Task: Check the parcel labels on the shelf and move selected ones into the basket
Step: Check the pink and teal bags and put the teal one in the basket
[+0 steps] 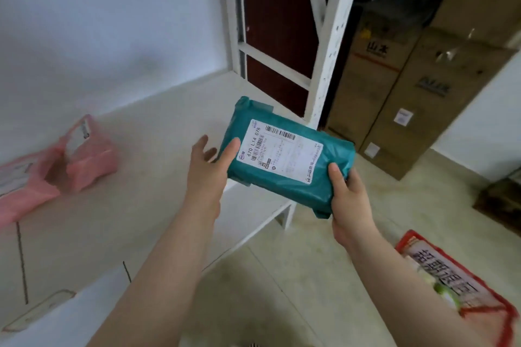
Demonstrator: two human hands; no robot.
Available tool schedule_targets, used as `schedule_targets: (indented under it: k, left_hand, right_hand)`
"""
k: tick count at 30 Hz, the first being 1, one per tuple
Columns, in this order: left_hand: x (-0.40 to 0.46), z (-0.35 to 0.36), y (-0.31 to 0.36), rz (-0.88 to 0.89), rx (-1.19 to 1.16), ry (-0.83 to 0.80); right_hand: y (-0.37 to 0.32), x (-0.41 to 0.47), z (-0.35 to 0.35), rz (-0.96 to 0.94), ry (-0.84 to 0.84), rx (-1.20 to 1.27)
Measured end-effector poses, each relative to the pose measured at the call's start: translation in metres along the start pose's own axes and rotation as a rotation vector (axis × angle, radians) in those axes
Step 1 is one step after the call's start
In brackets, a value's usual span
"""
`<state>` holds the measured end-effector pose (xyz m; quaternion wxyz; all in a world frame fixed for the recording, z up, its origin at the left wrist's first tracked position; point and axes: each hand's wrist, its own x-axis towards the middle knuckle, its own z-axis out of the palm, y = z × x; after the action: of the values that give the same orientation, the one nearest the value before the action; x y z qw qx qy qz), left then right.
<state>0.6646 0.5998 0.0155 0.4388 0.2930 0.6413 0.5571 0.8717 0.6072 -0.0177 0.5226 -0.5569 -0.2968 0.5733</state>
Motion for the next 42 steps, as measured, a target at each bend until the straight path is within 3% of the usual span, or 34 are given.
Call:
schedule_targets:
  k: [5,10,12,20,30,34,38,42]
  left_hand:
    - [-0.037,0.109,-0.035,0.035,0.255,-0.349]
    - [-0.079,0.206,-0.086,0.004,0.276,-0.449]
    - [-0.115,0.276,-0.117,-0.036,0.326,-0.553]
    - [-0.154,0.404,-0.154,-0.104,0.356,-0.776]
    - [-0.142,0.532,-0.202,-0.204,0.424,-0.975]
    - [-0.131,0.58,-0.232,-0.251,0.419,-0.896]
    - [-0.135,0.619,-0.273,-0.421,0.387,-0.848]
    - [-0.158,0.646,-0.32,-0.659,0.514,-0.86]
  right_hand:
    - [0.001,0.008,-0.134,0.038,0.162,-0.032]
    - [0.006,0.012,-0.249,0.119,0.273,-0.032]
    - [0.004,0.005,-0.329,0.128,0.376,-0.042]
    - [-0.015,0.008,-0.459,0.082,0.522,-0.016]
    - [-0.004,0.057,-0.553,0.165,0.727,0.1]
    - [0.014,0.094,-0.579,0.239,0.815,0.225]
    - [0.037,0.134,-0.591,0.32,0.941,0.407]
    - [0.069,0.164,-0.586,0.392,1.048,0.54]
